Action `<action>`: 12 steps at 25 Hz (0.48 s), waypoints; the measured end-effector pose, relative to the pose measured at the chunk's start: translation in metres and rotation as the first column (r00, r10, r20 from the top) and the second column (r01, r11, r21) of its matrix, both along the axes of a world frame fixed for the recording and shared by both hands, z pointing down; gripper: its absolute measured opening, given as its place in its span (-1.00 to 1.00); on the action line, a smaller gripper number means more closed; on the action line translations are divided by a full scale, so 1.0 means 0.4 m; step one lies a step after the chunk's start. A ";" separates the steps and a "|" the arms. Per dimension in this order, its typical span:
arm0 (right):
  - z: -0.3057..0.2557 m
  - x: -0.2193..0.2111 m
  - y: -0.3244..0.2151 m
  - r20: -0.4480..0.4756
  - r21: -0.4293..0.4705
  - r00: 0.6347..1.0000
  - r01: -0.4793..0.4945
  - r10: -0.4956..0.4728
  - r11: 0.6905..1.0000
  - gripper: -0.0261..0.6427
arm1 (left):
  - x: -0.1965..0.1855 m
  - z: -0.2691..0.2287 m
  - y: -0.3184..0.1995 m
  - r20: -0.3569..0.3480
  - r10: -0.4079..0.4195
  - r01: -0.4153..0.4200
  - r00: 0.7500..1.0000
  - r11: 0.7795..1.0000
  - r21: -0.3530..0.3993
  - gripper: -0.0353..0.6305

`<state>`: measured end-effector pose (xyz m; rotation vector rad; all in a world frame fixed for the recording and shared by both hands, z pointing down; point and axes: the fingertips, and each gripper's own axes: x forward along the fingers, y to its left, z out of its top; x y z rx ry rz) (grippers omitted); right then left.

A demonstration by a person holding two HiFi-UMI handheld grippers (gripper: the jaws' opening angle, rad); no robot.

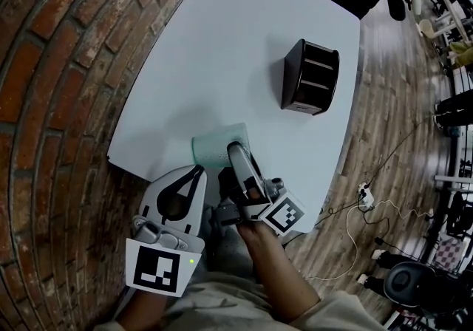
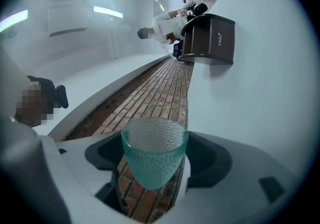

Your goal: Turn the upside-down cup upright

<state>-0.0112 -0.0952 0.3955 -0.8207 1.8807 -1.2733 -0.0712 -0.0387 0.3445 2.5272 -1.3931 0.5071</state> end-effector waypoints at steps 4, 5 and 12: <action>-0.002 0.007 0.000 0.014 -0.001 1.000 0.001 -0.001 1.000 0.20 | 0.001 0.016 -0.013 0.018 0.009 -0.008 1.000 1.000 -0.015 -0.85; -0.003 0.009 0.000 0.017 -0.002 1.000 0.000 0.000 1.000 0.20 | 0.001 0.019 -0.016 0.020 0.010 -0.010 1.000 1.000 -0.016 -0.85; -0.005 0.012 -0.001 0.023 -0.002 1.000 0.007 -0.007 1.000 0.20 | 0.013 0.045 -0.042 0.024 0.108 -0.107 0.994 0.994 -0.031 -0.23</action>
